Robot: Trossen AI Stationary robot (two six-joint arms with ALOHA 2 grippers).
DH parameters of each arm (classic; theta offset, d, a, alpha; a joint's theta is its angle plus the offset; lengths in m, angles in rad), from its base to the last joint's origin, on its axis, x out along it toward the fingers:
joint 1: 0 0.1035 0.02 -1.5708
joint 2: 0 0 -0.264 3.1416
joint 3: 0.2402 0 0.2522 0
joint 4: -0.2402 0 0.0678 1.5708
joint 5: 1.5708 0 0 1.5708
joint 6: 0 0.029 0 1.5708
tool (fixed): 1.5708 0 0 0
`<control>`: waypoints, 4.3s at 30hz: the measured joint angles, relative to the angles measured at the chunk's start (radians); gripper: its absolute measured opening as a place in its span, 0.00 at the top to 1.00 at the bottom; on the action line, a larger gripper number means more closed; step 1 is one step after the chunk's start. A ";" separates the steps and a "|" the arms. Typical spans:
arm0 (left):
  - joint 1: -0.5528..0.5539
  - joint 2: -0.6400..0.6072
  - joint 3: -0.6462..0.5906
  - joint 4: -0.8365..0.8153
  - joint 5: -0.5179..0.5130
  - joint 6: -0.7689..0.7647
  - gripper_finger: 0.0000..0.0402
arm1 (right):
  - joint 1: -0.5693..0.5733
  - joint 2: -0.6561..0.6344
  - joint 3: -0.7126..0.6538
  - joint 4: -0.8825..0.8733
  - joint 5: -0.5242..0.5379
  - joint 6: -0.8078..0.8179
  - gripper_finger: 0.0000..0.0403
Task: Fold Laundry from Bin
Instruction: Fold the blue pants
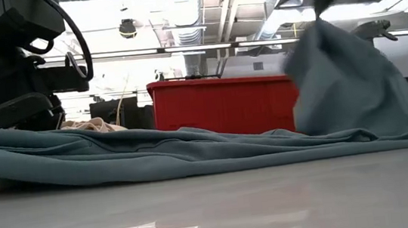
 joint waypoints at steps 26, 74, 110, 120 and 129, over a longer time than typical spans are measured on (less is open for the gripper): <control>0.001 0.000 0.000 0.007 0.016 0.021 0.65 | 0.198 0.262 0.023 0.569 -0.427 -0.600 0.60; 0.021 0.000 0.003 0.138 0.077 0.024 0.65 | 0.102 0.643 0.024 0.534 -0.341 -0.341 0.92; 0.087 0.000 0.206 0.067 0.060 0.248 0.65 | 0.100 0.718 0.092 0.603 -0.590 -1.357 0.50; 0.087 0.000 0.206 0.069 0.048 0.230 0.65 | 0.109 0.728 0.090 0.578 -0.549 -1.365 0.93; 0.106 -0.001 0.207 0.215 0.062 0.194 0.65 | 0.107 0.606 0.168 0.553 -0.425 -1.270 0.95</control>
